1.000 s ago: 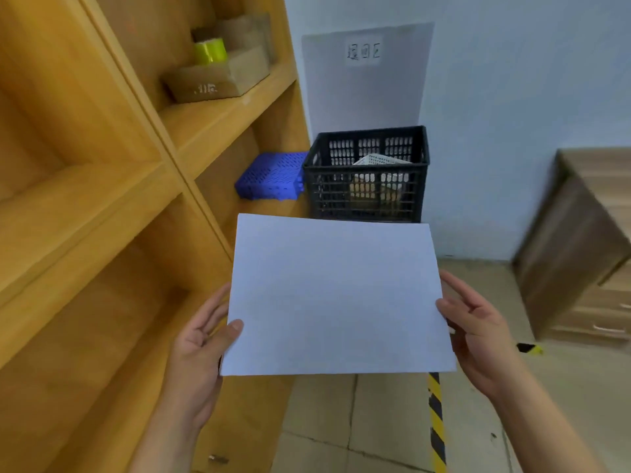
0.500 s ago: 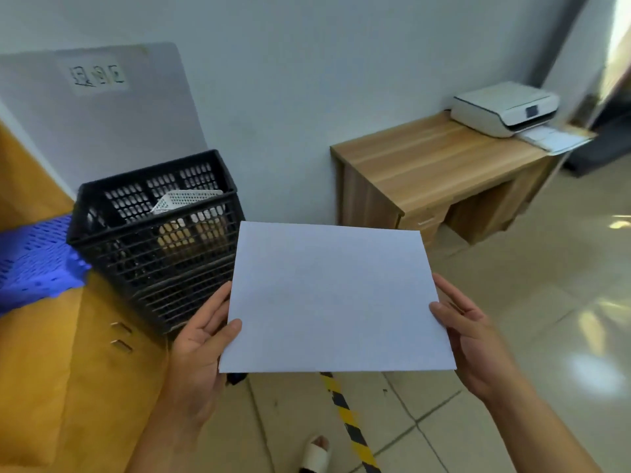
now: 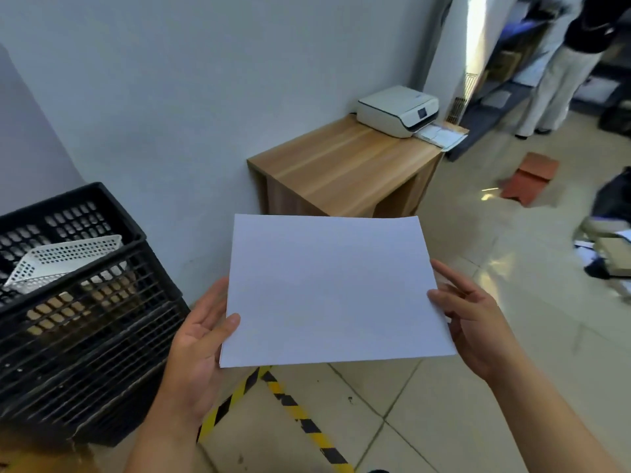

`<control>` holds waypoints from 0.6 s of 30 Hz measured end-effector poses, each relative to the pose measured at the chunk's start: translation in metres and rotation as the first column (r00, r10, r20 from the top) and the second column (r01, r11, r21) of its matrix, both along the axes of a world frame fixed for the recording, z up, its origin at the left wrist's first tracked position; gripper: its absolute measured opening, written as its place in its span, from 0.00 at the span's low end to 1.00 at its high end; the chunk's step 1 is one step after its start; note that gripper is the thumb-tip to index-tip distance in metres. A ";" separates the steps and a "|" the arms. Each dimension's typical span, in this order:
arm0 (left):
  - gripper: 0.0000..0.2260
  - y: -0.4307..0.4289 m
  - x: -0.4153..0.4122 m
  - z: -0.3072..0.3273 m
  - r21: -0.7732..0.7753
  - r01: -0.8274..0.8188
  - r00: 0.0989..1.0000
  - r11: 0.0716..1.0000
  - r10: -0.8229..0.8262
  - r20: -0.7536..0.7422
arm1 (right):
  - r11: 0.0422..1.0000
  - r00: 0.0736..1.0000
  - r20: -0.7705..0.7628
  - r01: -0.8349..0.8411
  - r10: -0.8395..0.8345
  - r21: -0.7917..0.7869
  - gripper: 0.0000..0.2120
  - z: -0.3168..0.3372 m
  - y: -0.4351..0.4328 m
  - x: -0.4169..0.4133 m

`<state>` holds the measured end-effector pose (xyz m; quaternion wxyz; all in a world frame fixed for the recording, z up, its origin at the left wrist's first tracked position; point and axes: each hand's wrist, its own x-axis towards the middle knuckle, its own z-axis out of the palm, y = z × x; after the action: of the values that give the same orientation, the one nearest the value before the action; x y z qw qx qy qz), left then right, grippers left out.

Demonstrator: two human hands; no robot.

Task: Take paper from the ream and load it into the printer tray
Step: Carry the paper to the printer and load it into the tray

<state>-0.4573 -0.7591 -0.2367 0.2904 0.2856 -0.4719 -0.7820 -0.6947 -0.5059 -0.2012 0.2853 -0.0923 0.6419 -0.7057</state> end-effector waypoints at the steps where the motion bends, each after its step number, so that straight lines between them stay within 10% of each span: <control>1: 0.22 -0.005 -0.013 -0.002 0.001 0.037 0.999 0.999 -0.037 0.010 | 1.000 1.000 0.004 0.028 -0.028 0.003 0.23 -0.001 0.005 -0.004; 18: 0.23 -0.005 -0.318 -0.003 0.002 0.449 0.881 0.893 -0.443 0.165 | 0.913 0.916 0.216 0.375 -0.339 -0.158 0.22 -0.051 0.085 -0.187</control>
<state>-0.7749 -0.7645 -0.2393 0.0687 0.2262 -0.5610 -0.7934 -0.8821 -0.4212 -0.2522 0.1988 0.0650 0.5460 -0.8112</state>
